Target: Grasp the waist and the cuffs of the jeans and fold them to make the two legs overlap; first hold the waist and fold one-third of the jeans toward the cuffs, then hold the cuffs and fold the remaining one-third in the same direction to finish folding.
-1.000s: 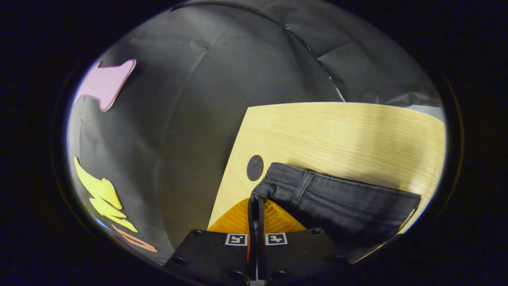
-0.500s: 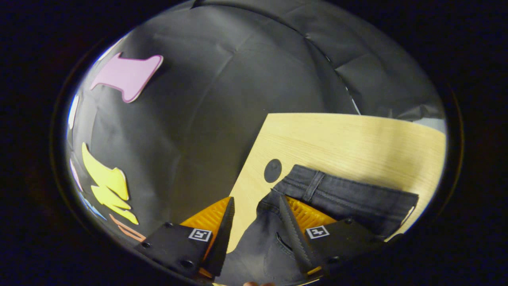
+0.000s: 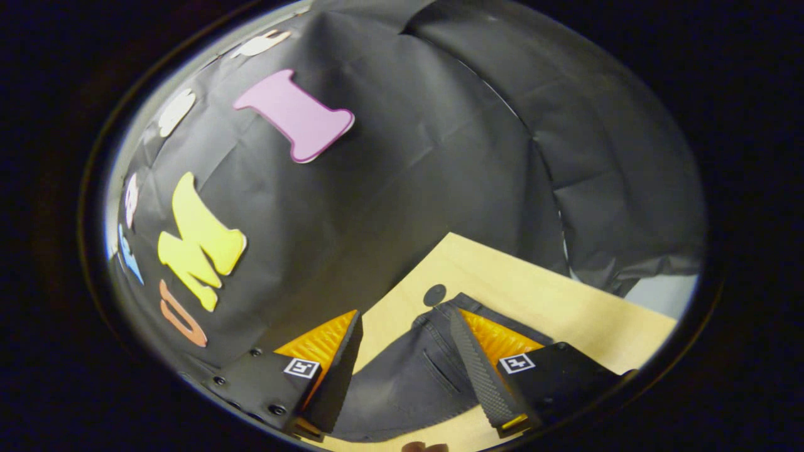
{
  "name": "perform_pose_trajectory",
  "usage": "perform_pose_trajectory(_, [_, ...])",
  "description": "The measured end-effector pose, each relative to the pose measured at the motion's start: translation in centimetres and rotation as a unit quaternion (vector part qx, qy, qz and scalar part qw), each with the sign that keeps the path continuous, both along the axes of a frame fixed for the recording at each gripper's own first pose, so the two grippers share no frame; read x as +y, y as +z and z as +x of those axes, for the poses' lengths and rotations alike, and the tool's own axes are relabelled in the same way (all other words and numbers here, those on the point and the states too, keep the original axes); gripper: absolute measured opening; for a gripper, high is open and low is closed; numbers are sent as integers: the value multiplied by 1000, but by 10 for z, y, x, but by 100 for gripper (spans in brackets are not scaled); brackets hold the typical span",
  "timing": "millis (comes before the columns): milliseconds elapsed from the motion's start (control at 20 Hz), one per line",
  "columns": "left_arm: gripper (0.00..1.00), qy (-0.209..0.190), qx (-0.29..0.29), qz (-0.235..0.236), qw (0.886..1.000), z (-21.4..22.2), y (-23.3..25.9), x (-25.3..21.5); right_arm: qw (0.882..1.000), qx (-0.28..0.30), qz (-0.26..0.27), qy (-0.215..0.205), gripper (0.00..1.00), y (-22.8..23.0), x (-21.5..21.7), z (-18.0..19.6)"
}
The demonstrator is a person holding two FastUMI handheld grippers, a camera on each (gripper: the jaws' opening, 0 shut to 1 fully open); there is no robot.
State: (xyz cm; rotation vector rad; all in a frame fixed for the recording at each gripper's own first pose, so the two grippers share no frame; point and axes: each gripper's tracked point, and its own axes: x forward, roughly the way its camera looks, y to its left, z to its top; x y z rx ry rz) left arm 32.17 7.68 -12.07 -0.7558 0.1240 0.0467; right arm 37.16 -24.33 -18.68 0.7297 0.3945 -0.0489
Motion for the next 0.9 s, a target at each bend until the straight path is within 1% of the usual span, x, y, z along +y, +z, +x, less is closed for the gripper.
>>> perform_pose_trajectory(100, [98, -8, -18, 24, 1000, -25, 21, -16, 1000, 8, -24, -4, 88, -4, -7, -22])
perform_pose_trajectory(150, [100, -7, -24, 42, 999, -38, 28, -22, 999, 18, -33, -4, 88, -9, -9, -32])
perform_pose_trajectory(250, [98, -2, -28, 76, 997, -69, 37, -30, 998, 43, -40, -4, 88, -27, -11, -45])
perform_pose_trajectory(300, [98, 2, -34, 101, 994, -85, 43, -34, 998, 59, -37, -3, 80, -37, -10, -51])
perform_pose_trajectory(350, [98, 7, -36, 126, 991, -101, 47, -38, 997, 70, -28, -1, 80, -45, -7, -56])
perform_pose_trajectory(500, [98, 12, -42, 199, 979, -146, 60, -48, 995, 95, 33, -9, 81, -64, 1, -61])
perform_pose_trajectory(650, [98, 9, -55, 275, 960, -188, 76, -64, 986, 123, 109, -23, 82, -83, 4, -65])
perform_pose_trajectory(750, [98, -1, -60, 298, 953, -211, 85, -76, 980, 135, 138, -38, 98, -97, -2, -66])
perform_pose_trajectory(800, [98, -9, -56, 303, 951, -222, 86, -84, 978, 136, 152, -46, 90, -99, -6, -65])
perform_pose_trajectory(900, [98, -20, -47, 308, 950, -242, 83, -94, 975, 135, 170, -53, 90, -104, -10, -62])
